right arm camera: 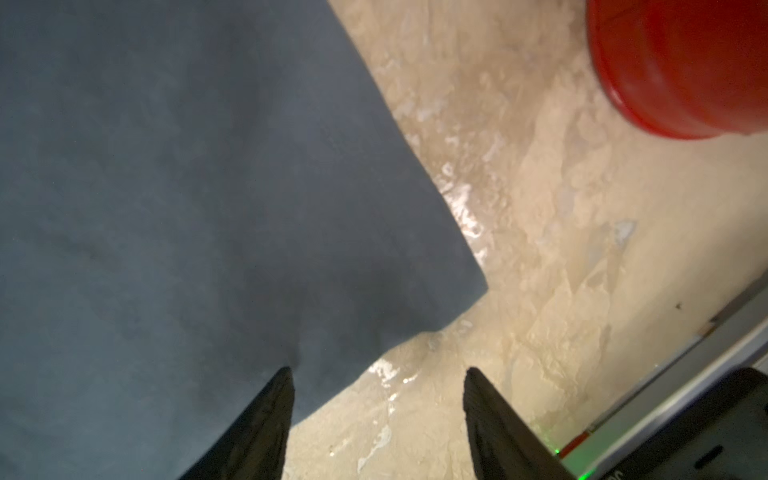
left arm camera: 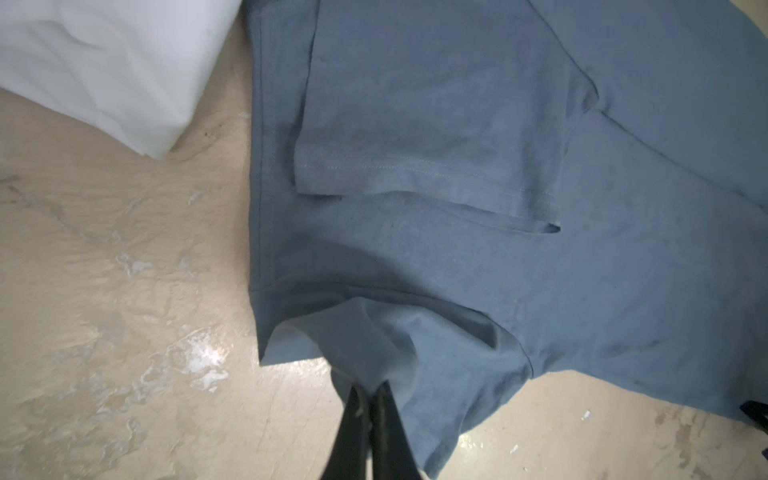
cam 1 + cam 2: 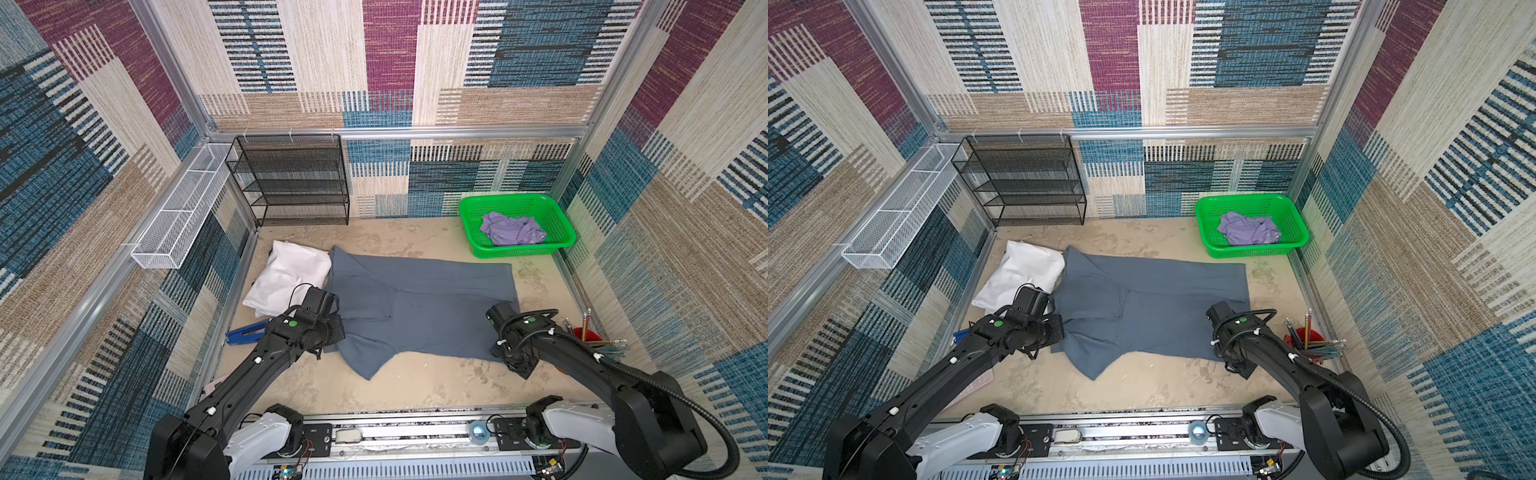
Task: Fold and stack the t-shirts
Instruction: 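Lower the folded edge onto the near side with both grippers and release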
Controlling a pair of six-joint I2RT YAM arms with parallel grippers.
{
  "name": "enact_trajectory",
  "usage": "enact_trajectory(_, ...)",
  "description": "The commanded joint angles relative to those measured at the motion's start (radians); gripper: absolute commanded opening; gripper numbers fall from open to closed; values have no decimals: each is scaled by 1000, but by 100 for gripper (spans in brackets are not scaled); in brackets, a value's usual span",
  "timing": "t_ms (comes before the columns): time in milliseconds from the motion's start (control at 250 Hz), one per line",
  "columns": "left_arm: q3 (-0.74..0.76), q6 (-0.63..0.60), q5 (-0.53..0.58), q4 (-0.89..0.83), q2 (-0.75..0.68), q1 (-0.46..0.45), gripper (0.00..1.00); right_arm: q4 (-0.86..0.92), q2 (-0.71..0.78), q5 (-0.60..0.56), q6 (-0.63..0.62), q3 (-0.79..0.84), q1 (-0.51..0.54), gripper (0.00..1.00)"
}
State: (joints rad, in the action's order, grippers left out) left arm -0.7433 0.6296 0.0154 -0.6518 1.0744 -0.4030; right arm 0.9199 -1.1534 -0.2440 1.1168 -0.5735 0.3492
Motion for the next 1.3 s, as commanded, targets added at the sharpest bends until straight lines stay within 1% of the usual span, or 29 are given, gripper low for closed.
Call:
enact_trajectory(0,18,-59,-33,35,-20,4,0,-55,39,7,62,29,-53,61)
enact_trajectory(84,32,-54,-54,41,-36,3,0,-64,53,-12,57,34,-105,57)
enact_trajectory(184,51,-53,-69,56,-46,3,0,-111,53,15,28,53,-161,54)
enact_trajectory(280,57,-51,-75,62,-51,4,0,-125,26,7,22,54,-174,53)
enact_trajectory(360,55,-46,-87,62,-50,3,0,-143,10,11,16,50,-180,46)
enact_trajectory(520,54,-42,-100,66,-45,4,0,-169,1,41,-3,47,-183,28)
enact_trajectory(584,52,-42,-103,66,-41,3,0,-169,3,50,-8,40,-184,16)
enact_trajectory(656,47,-35,-102,58,-40,5,0,-149,21,48,-14,23,-184,0)
enact_trajectory(788,36,-8,-67,14,-75,6,0,-93,108,39,-7,-3,-185,0)
enact_trajectory(916,35,31,13,-42,-153,7,0,-68,211,80,1,7,-197,0)
enact_trajectory(1000,33,47,37,-75,-197,7,0,-51,270,100,-6,5,-206,0)
enact_trajectory(1084,36,69,51,-108,-232,8,0,-27,296,110,-22,-25,-216,0)
enact_trajectory(1192,35,86,77,-153,-285,8,0,19,321,90,-42,-89,-220,0)
enact_trajectory(1300,17,82,96,-173,-314,7,0,18,315,95,-96,-123,-250,0)
